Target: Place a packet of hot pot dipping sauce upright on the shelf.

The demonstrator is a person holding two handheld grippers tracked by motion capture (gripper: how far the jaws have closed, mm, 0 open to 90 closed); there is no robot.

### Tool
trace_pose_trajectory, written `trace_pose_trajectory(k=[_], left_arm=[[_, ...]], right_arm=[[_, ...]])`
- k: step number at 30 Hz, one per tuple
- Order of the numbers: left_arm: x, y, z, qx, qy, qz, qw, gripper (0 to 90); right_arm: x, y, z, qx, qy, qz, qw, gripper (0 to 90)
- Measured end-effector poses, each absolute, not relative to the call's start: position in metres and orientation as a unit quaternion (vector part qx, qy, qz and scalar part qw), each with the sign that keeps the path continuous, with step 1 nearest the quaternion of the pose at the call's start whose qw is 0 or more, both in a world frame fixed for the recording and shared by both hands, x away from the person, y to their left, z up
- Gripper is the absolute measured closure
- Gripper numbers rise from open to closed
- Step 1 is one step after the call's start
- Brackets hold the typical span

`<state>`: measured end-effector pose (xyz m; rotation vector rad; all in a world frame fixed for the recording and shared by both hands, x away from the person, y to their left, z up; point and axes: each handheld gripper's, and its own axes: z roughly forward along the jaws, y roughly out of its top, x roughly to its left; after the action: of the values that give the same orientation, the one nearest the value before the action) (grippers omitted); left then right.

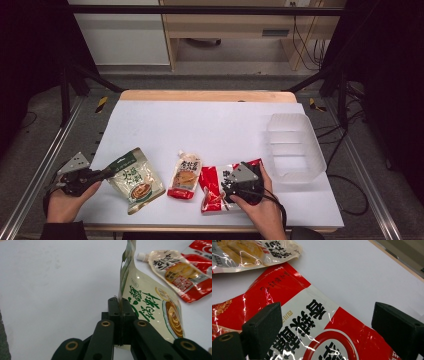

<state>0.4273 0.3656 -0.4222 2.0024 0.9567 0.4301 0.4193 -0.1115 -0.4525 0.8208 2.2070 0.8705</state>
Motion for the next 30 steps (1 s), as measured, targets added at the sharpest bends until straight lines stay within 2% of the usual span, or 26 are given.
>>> trace_pose_trajectory(k=[5, 11, 15, 17, 22, 25, 30], left_arm=[[0.420, 0.359, -0.404, 0.804, 0.359, 0.172, 0.441, 90.0], [0.403, 0.348, -0.382, 0.805, 0.334, 0.197, 0.450, 90.0], [0.396, 0.339, -0.370, 0.811, 0.313, 0.196, 0.453, 90.0], [0.394, 0.331, -0.359, 0.818, 0.301, 0.207, 0.444, 90.0], [0.395, 0.329, -0.347, 0.809, 0.298, 0.206, 0.463, 90.0], [0.397, 0.327, -0.341, 0.808, 0.292, 0.197, 0.473, 90.0], [0.405, 0.315, -0.325, 0.809, 0.268, 0.193, 0.486, 90.0]], right_arm=[[0.419, -0.111, -0.452, 0.310, 0.837, 0.330, 0.308, 9.9], [0.419, -0.111, -0.452, 0.306, 0.841, 0.329, 0.302, 10.3], [0.418, -0.111, -0.451, 0.304, 0.844, 0.337, 0.287, 10.8], [0.418, -0.111, -0.449, 0.303, 0.849, 0.341, 0.268, 13.8], [0.413, -0.101, -0.437, 0.273, 0.860, 0.344, 0.261, 13.4], [0.412, -0.097, -0.431, 0.262, 0.861, 0.350, 0.259, 16.5], [0.420, -0.092, -0.403, 0.226, 0.868, 0.350, 0.270, 17.8]])
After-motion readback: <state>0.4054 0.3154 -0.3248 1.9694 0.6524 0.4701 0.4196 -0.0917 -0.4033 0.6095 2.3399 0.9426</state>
